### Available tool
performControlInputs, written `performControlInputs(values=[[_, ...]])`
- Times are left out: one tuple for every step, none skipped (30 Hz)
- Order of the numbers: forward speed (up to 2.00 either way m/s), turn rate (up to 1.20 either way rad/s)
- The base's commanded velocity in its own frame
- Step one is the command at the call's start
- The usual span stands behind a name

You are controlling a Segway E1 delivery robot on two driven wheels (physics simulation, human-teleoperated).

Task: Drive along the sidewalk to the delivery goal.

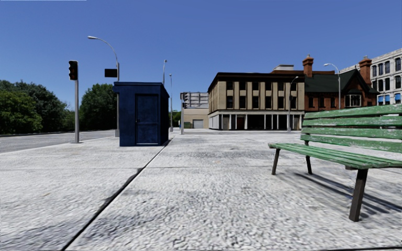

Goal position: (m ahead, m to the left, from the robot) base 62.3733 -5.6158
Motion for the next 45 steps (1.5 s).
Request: performControlInputs(values=[[2.00, 0.00], [2.00, 0.00], [2.00, 0.00], [2.00, 0.00], [2.00, 0.00], [2.00, 0.00], [2.00, 0.00], [2.00, 0.00], [2.00, 0.00], [2.00, 0.00], [2.00, 0.00], [2.00, 0.07], [2.00, 0.19], [2.00, 0.23], [2.00, 0.23], [2.00, 0.19], [2.00, 0.00], [2.00, 0.00], [2.00, 0.00], [2.00, 0.00], [2.00, 0.00], [2.00, 0.00], [2.00, 0.00], [2.00, 0.00], [2.00, 0.00], [2.00, 0.00], [2.00, 0.00], [2.00, 0.00], [2.00, 0.00], [2.00, 0.00], [2.00, 0.00], [2.00, 0.00], [2.00, 0.00], [2.00, 0.00], [2.00, 0.00], [2.00, 0.00], [2.00, 0.00], [2.00, 0.00], [2.00, 0.00], [2.00, 0.00], [2.00, 0.00], [2.00, 0.00], [2.00, 0.00], [2.00, 0.00], [2.00, 0.00]])
